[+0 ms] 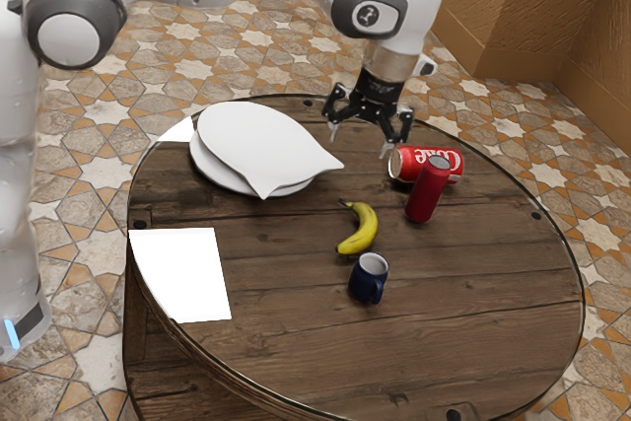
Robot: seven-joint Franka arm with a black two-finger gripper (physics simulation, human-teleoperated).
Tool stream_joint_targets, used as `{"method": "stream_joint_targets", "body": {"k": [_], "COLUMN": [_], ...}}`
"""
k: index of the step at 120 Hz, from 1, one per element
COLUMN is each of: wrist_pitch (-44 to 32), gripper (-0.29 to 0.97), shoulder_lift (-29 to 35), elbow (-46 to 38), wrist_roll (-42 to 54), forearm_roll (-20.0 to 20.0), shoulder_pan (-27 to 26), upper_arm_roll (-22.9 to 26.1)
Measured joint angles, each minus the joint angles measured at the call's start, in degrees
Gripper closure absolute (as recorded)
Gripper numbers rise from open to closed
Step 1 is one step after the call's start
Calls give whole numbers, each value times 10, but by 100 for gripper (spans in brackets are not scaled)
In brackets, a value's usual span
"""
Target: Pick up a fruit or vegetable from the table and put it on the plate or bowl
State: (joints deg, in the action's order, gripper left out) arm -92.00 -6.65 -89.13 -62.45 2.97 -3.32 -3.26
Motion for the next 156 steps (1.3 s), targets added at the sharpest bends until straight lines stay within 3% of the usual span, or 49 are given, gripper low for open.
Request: {"method": "stream_joint_targets", "body": {"k": [61, 156], "wrist_pitch": [-190, -274], "gripper": [0, 0], "shoulder_lift": [-17, -71], "elbow": [-97, -126], "wrist_roll": [-153, -233], "forearm_roll": [2, 3], "shoulder_pan": [-39, -55], "upper_arm_roll": [2, 0]}}
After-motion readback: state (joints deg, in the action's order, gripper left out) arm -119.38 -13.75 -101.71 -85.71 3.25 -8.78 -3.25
